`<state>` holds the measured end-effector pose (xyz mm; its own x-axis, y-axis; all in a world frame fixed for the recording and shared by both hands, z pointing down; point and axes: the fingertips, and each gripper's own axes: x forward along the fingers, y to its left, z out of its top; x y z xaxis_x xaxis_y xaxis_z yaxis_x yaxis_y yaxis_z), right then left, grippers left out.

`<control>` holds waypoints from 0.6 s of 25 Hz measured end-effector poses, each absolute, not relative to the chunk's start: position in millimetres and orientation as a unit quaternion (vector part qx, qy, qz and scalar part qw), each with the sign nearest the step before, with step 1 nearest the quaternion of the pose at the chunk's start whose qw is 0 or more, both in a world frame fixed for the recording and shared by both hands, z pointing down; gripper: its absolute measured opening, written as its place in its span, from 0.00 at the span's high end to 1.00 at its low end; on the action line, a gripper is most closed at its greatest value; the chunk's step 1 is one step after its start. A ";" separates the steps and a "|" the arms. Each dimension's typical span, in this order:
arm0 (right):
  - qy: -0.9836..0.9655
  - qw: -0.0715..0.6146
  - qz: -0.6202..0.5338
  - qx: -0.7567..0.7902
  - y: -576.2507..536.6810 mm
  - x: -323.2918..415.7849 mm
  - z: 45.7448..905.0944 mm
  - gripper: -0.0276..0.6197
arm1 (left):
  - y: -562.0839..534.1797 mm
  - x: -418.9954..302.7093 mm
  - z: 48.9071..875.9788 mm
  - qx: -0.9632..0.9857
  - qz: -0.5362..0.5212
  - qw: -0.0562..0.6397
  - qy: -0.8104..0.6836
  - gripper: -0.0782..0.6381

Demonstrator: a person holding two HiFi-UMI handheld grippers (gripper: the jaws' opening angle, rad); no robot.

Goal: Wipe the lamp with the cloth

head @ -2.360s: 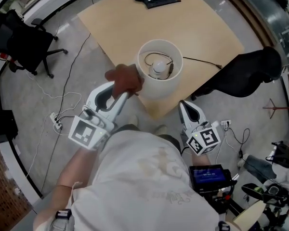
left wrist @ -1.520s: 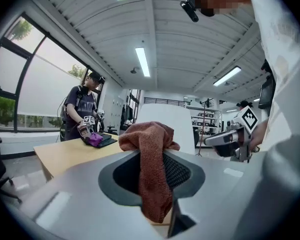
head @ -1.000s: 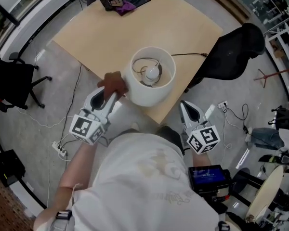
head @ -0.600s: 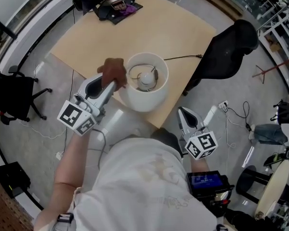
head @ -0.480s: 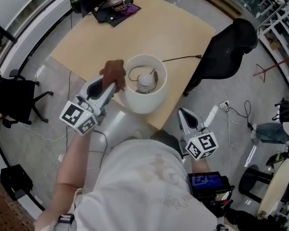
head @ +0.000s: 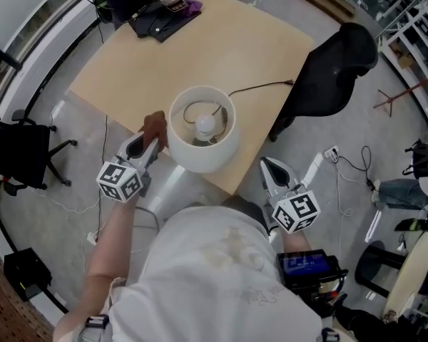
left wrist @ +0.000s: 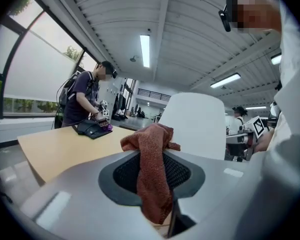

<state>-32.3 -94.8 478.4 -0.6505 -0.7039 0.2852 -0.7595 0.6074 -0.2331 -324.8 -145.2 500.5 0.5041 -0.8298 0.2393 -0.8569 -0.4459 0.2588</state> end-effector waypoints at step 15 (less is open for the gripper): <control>-0.896 0.082 0.157 0.407 -110.3 -18.9 475.3 0.94 | -187.5 -315.5 369.7 0.916 -0.019 0.104 -0.387 0.74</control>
